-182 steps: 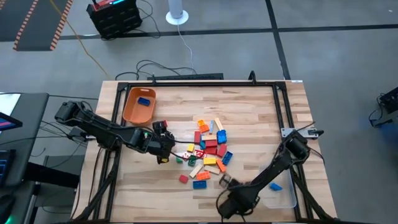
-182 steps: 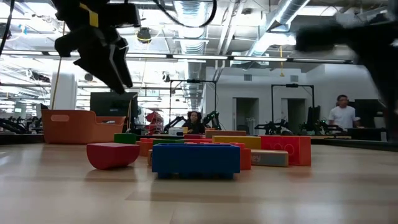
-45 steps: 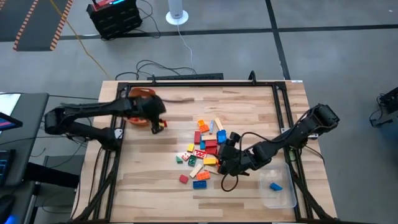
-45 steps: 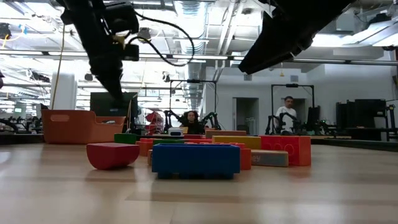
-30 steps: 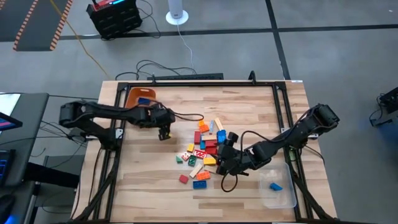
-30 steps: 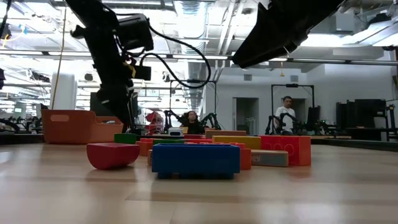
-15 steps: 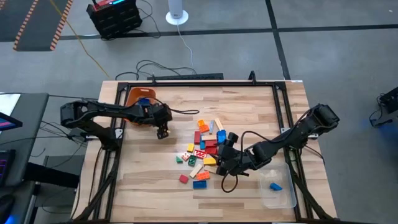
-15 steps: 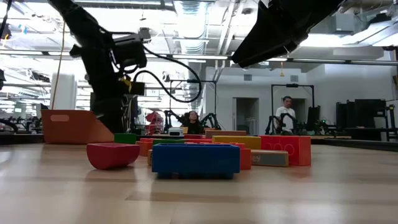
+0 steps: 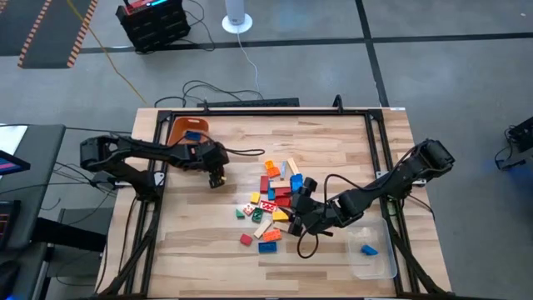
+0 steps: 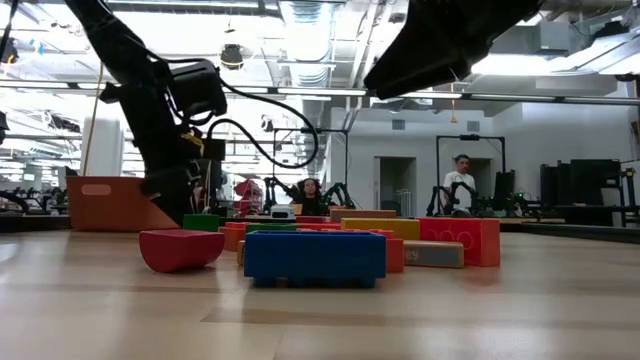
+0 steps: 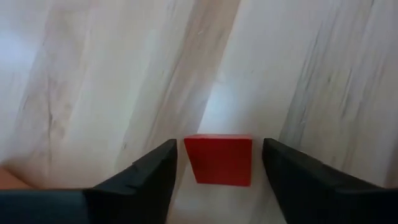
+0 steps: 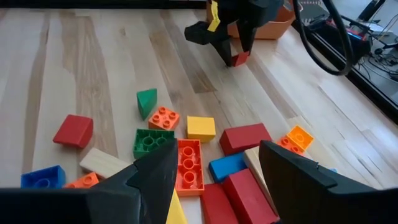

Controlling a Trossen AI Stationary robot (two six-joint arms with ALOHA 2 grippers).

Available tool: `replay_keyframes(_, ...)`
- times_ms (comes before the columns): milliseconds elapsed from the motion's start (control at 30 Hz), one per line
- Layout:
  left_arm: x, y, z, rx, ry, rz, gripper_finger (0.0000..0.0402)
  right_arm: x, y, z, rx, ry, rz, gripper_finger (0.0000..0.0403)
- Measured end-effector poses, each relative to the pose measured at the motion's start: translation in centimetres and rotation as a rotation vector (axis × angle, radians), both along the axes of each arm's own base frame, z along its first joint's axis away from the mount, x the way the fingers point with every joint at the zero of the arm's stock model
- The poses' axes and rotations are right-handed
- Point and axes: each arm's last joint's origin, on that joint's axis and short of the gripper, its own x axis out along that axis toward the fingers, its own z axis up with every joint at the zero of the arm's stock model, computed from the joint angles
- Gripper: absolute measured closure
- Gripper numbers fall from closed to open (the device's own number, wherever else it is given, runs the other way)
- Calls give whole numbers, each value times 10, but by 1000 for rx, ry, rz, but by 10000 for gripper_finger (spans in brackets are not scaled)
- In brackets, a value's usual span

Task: Sort blocks by size
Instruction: Put the small red wooden block into the transparent bin

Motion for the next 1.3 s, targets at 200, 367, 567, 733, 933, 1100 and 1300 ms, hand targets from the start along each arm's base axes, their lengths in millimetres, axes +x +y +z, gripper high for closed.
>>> replay_keyframes(200, 0, -1, -1, 3, -14, -1, 261, -1, -3, -4, -5, 14, -6, 147)
replay_keyframes(367, 4, -5, 2, 21, -21, -21, 277, -1, -3, -4, -14, 18, 1, 147)
replay_keyframes(567, 18, -16, 20, -6, -109, -97, 277, -1, -2, -4, -72, 45, 40, 147)
replay_keyframes(733, 29, -30, 31, -78, -181, -176, 272, 6, 3, -20, -304, 136, 124, 147)
replay_keyframes(933, 46, -44, 53, -199, -302, -296, 270, 33, 6, -43, -681, 223, 309, 147)
replay_keyframes(1100, 61, -61, 74, -352, -458, -454, 269, 51, 13, -55, -939, 298, 428, 147)
replay_keyframes(1300, 67, -79, 85, -407, -506, -520, 268, 72, 15, -44, -1015, 305, 435, 147)
